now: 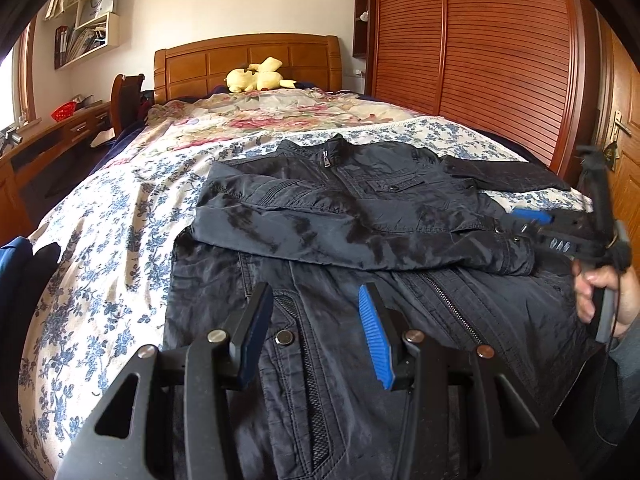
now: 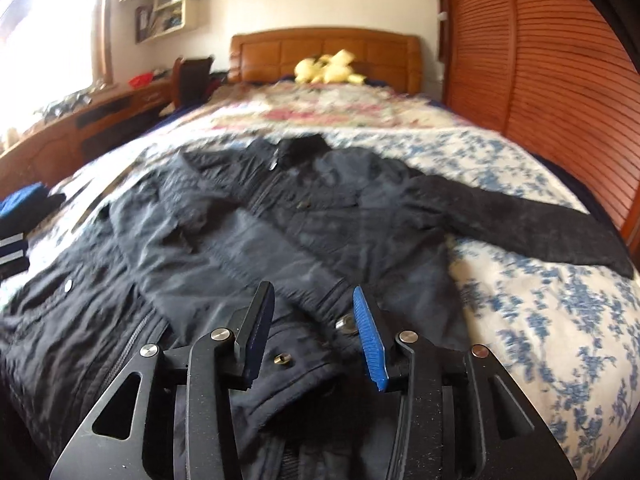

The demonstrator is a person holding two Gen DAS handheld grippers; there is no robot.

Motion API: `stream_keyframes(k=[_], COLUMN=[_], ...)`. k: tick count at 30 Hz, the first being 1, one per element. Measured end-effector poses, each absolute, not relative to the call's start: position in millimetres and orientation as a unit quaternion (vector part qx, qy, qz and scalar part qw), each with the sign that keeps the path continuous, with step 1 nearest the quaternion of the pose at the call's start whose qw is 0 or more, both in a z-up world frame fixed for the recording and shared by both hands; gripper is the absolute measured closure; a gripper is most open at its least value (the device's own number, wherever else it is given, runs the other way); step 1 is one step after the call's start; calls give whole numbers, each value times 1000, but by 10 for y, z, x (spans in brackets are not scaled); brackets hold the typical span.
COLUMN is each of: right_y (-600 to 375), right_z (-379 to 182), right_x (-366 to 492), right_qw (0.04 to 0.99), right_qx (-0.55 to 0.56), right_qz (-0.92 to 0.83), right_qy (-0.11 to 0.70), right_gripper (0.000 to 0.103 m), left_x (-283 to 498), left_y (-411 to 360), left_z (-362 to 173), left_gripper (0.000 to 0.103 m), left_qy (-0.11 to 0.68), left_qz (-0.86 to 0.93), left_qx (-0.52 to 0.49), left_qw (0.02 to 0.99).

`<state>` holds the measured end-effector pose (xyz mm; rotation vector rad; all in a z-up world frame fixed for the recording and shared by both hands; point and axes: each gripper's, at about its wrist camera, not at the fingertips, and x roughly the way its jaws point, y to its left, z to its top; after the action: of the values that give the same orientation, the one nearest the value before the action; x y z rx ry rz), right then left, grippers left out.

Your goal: Fold large clothes

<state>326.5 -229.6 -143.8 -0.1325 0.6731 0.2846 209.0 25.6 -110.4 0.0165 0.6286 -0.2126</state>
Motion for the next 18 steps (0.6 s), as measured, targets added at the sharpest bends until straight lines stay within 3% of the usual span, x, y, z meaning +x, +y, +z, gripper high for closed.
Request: stream_keyframes(k=[7, 18], right_y=[-2143, -2191], right_z=[-1801, -1828], right_x=[3370, 3375], right_qw=[907, 907], right_qx=[-100, -83], right_qz=[149, 160], right_qy=[380, 380], right_gripper=[61, 60], left_x=[2087, 2226], left_y=[204, -57], left_z=[-1062, -928], left_gripper=[60, 59], left_qy=[296, 275], left_qz=[-110, -113], left_qx=[10, 55], left_qw=[949, 953])
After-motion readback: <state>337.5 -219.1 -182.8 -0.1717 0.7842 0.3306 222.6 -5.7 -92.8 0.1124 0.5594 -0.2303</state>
